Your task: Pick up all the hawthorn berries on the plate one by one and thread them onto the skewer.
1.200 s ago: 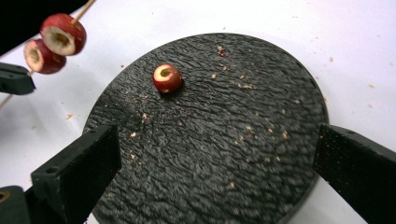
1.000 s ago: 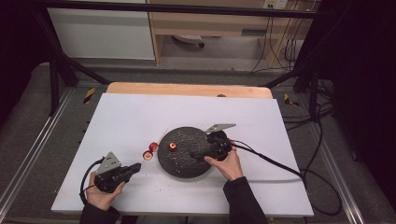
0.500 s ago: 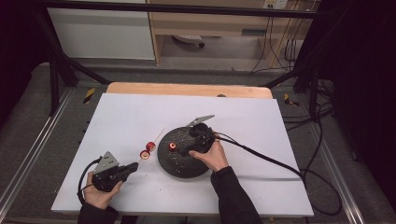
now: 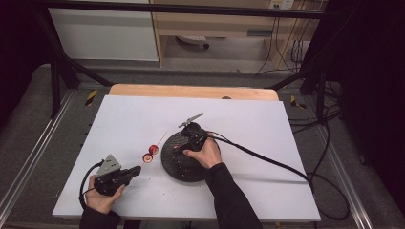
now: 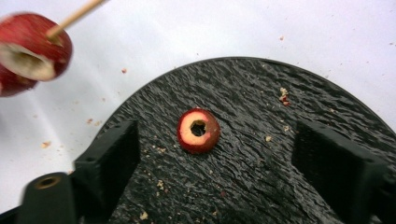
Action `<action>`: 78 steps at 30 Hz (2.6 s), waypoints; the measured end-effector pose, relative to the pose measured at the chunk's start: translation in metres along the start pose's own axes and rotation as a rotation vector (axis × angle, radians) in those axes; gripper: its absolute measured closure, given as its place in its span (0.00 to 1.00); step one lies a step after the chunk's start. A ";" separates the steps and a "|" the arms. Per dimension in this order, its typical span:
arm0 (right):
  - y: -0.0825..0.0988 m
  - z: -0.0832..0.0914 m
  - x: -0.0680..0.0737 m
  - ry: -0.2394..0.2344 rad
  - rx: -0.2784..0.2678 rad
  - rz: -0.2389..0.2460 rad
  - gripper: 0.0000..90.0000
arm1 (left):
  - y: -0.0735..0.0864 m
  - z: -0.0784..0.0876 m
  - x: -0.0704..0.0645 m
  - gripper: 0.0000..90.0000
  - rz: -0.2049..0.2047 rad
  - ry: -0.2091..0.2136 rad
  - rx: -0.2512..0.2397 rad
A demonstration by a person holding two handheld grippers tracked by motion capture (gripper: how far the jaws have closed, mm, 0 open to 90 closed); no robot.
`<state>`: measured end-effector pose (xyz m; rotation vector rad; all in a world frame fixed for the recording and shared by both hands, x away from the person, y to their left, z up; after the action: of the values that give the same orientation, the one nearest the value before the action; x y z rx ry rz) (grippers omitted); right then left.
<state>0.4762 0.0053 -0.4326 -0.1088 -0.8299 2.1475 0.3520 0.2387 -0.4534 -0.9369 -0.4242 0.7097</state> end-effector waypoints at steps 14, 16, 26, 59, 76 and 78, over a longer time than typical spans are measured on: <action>-0.008 -0.020 0.008 -0.027 0.088 0.006 0.49 | 0.000 0.000 0.001 0.98 0.008 -0.007 0.003; -0.008 -0.022 0.007 -0.030 0.095 0.001 0.53 | 0.000 0.000 0.000 0.98 0.008 -0.007 0.003; -0.009 -0.026 0.003 -0.027 0.116 -0.036 0.65 | 0.000 -0.001 0.000 0.98 0.007 -0.003 0.002; -0.012 -0.003 0.005 -0.029 0.121 -0.076 0.70 | -0.001 -0.001 -0.003 0.98 -0.004 -0.002 0.000; -0.002 0.038 -0.001 -0.046 0.018 -0.116 0.70 | -0.005 -0.003 -0.010 0.98 -0.018 0.002 -0.008; 0.002 0.042 -0.003 -0.051 0.001 -0.122 0.70 | -0.005 -0.003 -0.011 0.98 -0.020 0.005 -0.010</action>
<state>0.4628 -0.0201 -0.4012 -0.0030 -0.8435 2.0435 0.3482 0.2270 -0.4510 -0.9422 -0.4329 0.6874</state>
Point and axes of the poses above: each handheld gripper's, and its own axes: z roughly backward along the jaws, y roughly out of its underside, x roughly to its left, the point moved 4 cm from there along -z, roughly forward along the jaws, and after that the axes turned 7 degrees about -z, right-handed, at the moved point
